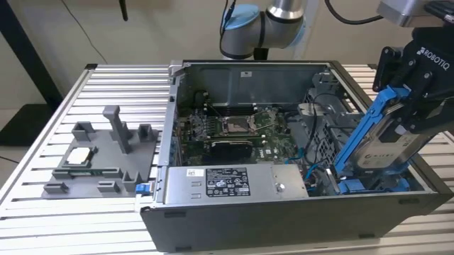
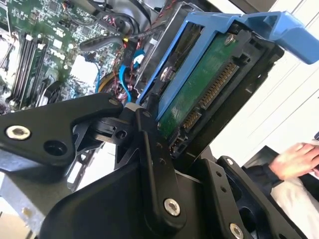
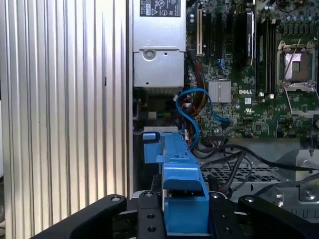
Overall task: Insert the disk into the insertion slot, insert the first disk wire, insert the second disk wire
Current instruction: 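Insert the disk into the insertion slot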
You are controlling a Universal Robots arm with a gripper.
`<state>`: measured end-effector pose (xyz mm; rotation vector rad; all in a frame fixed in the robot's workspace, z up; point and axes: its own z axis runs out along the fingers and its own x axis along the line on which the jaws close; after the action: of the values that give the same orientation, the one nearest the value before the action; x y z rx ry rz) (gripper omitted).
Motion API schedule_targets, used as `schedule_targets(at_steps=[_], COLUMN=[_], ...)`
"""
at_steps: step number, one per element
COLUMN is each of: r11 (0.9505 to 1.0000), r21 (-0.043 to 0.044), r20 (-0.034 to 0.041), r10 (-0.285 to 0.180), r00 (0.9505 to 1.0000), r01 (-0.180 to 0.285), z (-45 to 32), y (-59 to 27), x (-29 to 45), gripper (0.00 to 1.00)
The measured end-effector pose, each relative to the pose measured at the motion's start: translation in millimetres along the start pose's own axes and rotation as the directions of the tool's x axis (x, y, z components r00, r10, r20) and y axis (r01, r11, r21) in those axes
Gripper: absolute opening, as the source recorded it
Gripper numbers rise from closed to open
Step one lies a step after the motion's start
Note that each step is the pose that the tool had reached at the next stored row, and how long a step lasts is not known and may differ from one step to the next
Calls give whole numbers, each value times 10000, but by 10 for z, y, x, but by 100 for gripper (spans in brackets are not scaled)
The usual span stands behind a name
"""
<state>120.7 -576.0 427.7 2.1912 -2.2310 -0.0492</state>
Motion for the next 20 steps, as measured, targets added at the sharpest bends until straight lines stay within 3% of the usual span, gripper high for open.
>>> schedule_targets(at_steps=[8,20], r11=[10000,10000], r21=[4,3], r20=[11,108], r10=[-1,-4], r00=[10000,9999], r01=[1,4], z=[82,166], y=[-5,-27], x=[1,-3], gripper=[33,33])
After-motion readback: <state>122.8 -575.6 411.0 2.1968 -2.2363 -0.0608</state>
